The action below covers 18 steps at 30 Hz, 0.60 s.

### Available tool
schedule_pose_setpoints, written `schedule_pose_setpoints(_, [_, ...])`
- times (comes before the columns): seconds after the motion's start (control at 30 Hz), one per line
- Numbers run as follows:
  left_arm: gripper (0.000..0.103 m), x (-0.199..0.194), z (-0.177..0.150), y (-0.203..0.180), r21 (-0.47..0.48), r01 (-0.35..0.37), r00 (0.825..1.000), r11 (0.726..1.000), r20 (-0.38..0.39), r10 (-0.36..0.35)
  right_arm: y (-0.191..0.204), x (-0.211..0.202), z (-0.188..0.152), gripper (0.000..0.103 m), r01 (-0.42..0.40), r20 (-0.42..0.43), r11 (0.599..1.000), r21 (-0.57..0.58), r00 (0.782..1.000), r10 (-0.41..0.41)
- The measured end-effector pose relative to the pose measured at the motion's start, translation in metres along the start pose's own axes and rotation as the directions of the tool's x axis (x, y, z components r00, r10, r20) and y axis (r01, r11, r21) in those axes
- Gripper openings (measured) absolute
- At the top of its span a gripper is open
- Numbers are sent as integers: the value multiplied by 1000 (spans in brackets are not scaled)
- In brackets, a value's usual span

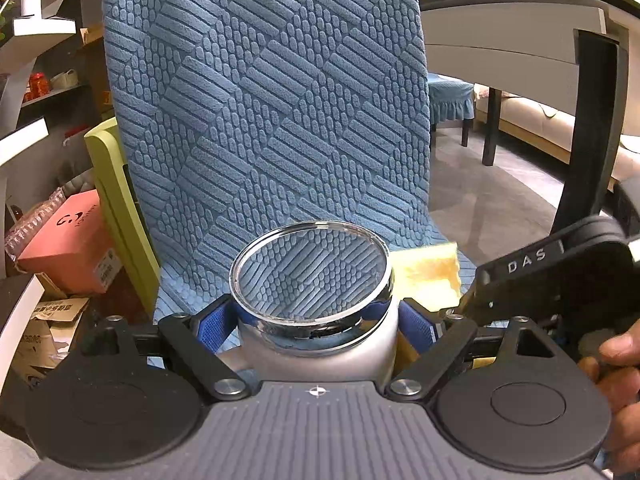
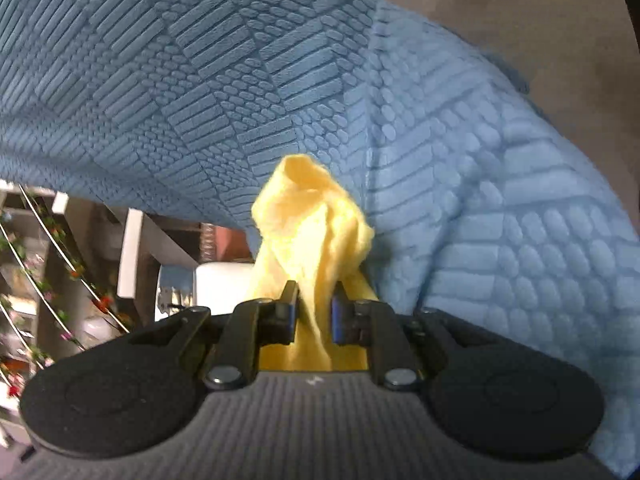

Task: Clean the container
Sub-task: 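Lift the cloth above the mug opening with the right gripper, then push the cloth into the mug opening and wipe inside with the right gripper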

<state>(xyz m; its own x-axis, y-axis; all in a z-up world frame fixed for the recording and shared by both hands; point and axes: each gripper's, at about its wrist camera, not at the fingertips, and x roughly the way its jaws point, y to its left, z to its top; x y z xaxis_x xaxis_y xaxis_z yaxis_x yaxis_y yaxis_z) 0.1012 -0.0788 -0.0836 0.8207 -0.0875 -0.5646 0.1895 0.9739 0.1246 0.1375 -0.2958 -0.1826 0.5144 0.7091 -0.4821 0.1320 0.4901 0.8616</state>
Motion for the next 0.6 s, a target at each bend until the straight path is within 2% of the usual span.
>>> schedule_pose_setpoints(0.13, [89, -2, -1, 5, -22, 26, 999, 999, 21, -26, 30, -17, 1, 17, 75, 63, 977, -202, 996, -63])
schedule_pose_setpoints(0.27, [92, -6, -5, 17, -65, 65, 997, 996, 52, -62, 65, -35, 7, 17, 109, 157, 922, -371, 986, -53])
schedule_pose_setpoints(0.43, [92, -9, -6, 18, -49, 89, 995, 995, 45, -87, 133, -45, -4, 17, 162, 225, 790, -592, 974, -31])
schedule_pose_setpoints(0.53, [92, -6, -8, 16, -32, 96, 995, 995, 22, -96, 158, -46, -19, 17, 175, 215, 705, -687, 976, -33])
schedule_pose_setpoints(0.6, [90, -7, -8, 17, -32, 109, 994, 994, 34, -108, 172, -41, -28, 16, 186, 206, 652, -735, 977, -47])
